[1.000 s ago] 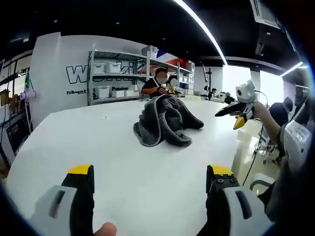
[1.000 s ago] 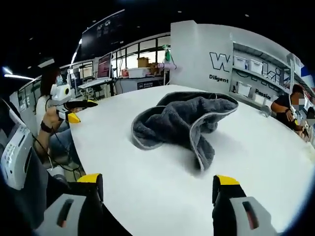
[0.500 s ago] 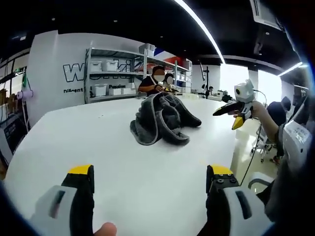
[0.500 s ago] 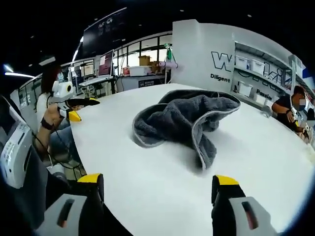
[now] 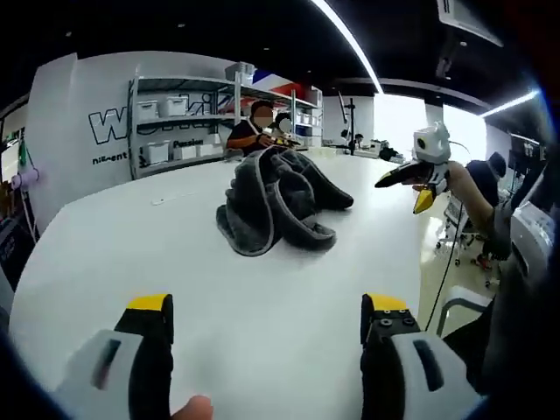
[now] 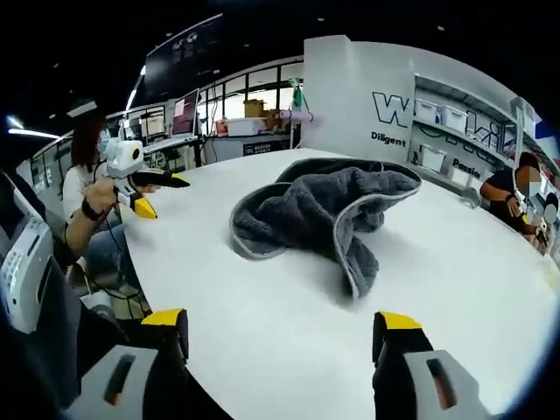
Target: Fold the towel on the table until its edges align and the towel forms a compact rectangular stack.
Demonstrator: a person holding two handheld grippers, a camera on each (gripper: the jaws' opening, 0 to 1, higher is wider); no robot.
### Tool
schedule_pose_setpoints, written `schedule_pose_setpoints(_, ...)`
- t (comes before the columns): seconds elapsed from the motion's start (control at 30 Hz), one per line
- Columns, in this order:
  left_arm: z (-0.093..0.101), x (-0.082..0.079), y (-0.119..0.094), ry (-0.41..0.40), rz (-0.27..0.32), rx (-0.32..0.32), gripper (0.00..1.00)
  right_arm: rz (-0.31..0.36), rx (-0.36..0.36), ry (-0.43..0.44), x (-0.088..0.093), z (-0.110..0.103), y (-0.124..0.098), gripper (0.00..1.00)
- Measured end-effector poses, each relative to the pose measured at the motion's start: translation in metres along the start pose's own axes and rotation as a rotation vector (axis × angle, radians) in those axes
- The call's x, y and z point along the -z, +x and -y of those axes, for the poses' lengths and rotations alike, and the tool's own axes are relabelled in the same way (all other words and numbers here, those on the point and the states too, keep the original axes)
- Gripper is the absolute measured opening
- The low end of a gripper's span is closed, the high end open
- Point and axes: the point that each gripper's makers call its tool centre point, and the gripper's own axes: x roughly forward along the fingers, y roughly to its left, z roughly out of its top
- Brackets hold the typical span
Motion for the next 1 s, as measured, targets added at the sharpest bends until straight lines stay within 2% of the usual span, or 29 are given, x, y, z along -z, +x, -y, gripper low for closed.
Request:
schedule_pose_setpoints(0.1,-0.005,0.001,0.007,0.01,-0.03,0.007,0.9,0.004,0.014,-0.005,0.0,0.006,0.0,0.88)
schedule_pose_setpoints(0.23,-0.013,-0.007,0.018,0.041,-0.033,0.006,0.86,0.012,0.032,-0.021,-0.003,0.015,0.002,0.87)
schedule_pose_setpoints(0.3,-0.014,-0.012,0.024,0.051,-0.03,0.014,0.83,0.054,0.062,-0.059,-0.011,0.024,0.005,0.87)
schedule_pose_setpoints(0.4,-0.015,-0.018,0.036,0.066,-0.034,0.025,0.8,0.066,0.091,-0.094,-0.015,0.033,0.011,0.87)
schedule_pose_setpoints(0.57,-0.011,-0.022,0.06,0.108,-0.048,0.057,0.74,0.029,0.112,-0.145,-0.012,0.042,0.026,0.85)
schedule_pose_setpoints(0.67,-0.006,-0.023,0.072,0.183,-0.051,0.105,0.7,0.003,0.123,-0.172,-0.008,0.046,0.033,0.84)
schedule_pose_setpoints(0.8,-0.007,-0.025,0.084,0.164,-0.045,0.117,0.67,0.015,0.141,-0.186,-0.008,0.053,0.04,0.81)
schedule_pose_setpoints(0.93,-0.007,-0.028,0.094,0.186,-0.031,0.127,0.61,0.022,0.173,-0.186,-0.009,0.065,0.043,0.77)
schedule_pose_setpoints(1.0,-0.008,-0.028,0.099,0.186,-0.033,0.129,0.6,0.022,0.184,-0.192,-0.009,0.069,0.045,0.72)
